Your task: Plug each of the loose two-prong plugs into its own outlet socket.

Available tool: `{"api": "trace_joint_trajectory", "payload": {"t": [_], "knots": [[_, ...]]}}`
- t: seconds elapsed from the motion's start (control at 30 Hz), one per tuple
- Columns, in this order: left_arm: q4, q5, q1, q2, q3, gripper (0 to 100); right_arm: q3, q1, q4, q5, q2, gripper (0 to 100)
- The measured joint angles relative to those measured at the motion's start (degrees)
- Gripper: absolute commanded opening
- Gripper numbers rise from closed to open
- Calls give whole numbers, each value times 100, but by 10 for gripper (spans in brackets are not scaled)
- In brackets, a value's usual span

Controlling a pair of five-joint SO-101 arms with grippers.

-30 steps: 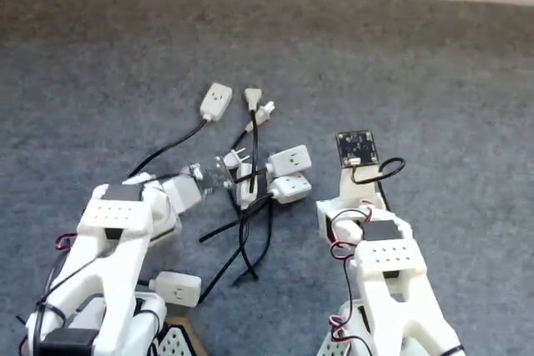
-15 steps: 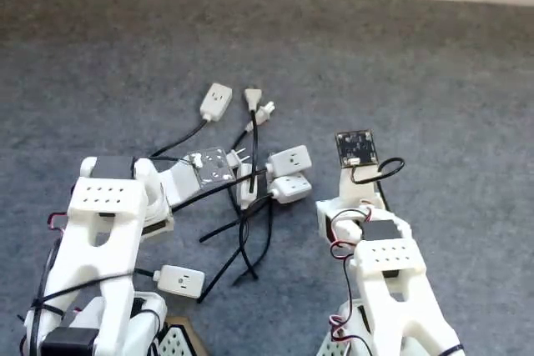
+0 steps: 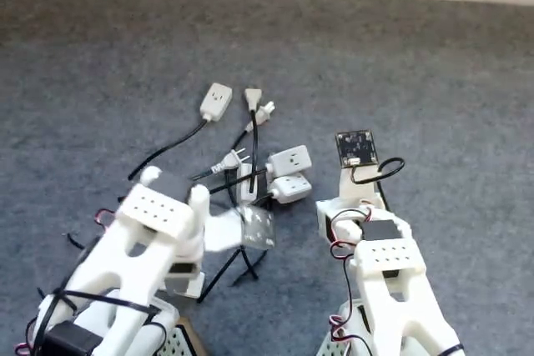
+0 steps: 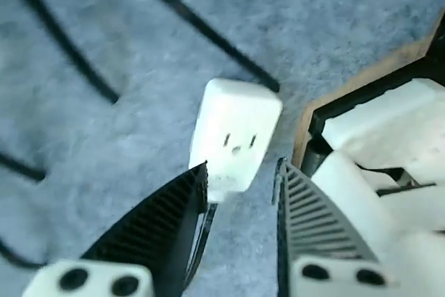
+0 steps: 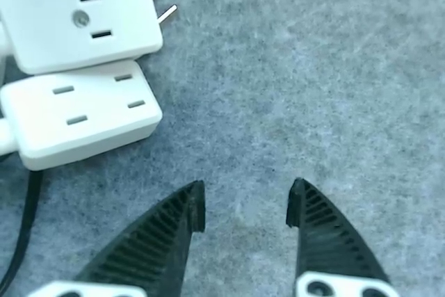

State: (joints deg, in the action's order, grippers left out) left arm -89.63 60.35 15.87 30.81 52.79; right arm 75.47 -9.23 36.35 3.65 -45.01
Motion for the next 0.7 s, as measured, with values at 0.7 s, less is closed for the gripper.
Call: {"api": "trace_joint_trajectory", "payload": {"t": [0.7], "knots": [[2462, 193, -624, -18, 941, 178, 0, 0, 0, 0, 0, 199]]}}
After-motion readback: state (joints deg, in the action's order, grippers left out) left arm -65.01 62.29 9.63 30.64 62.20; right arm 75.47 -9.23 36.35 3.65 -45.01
